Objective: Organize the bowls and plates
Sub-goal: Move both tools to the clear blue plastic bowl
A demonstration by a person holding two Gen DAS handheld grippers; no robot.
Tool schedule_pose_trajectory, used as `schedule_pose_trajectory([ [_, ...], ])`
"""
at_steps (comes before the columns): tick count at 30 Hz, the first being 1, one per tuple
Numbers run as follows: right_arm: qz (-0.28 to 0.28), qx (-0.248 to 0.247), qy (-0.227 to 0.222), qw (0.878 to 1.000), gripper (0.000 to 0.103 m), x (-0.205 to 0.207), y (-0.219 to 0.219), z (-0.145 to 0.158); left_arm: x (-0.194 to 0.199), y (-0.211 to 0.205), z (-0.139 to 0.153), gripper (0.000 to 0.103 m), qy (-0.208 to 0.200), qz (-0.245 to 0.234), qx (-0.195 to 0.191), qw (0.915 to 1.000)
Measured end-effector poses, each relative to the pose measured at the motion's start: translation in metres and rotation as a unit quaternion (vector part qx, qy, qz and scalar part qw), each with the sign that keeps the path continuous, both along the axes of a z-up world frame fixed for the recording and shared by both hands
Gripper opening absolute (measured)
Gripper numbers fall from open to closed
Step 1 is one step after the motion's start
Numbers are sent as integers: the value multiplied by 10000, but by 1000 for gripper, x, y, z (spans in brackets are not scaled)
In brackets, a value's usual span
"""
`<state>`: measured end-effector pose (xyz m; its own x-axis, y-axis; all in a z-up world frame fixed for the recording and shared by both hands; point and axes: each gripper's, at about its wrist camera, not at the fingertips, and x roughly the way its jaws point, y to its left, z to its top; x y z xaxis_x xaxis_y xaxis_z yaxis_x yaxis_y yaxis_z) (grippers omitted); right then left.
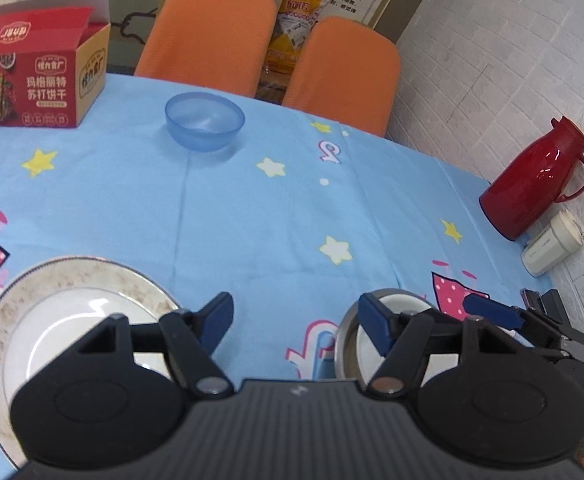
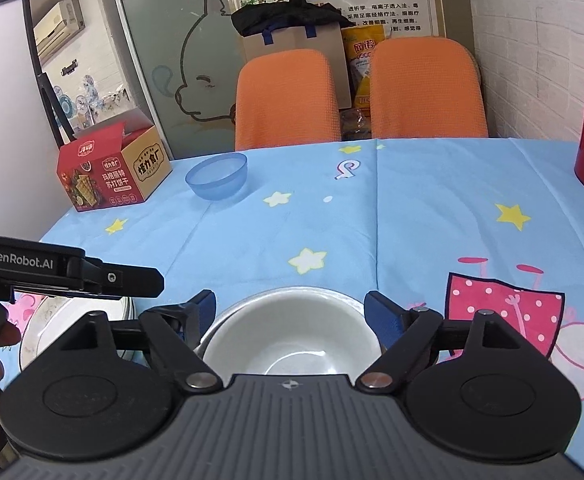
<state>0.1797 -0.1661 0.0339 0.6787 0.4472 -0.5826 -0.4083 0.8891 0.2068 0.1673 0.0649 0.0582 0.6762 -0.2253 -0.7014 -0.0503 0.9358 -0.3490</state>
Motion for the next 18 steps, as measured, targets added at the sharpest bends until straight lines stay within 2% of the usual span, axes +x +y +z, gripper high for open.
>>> schedule_pose_trajectory([
  [8,183,-52,46,9998,103,29,29,10,16,31,10,70,-102,171,299,9994],
  [18,449,-88,418,9981,103,80,69,5,67,67,4,70,5,250,317,9992],
])
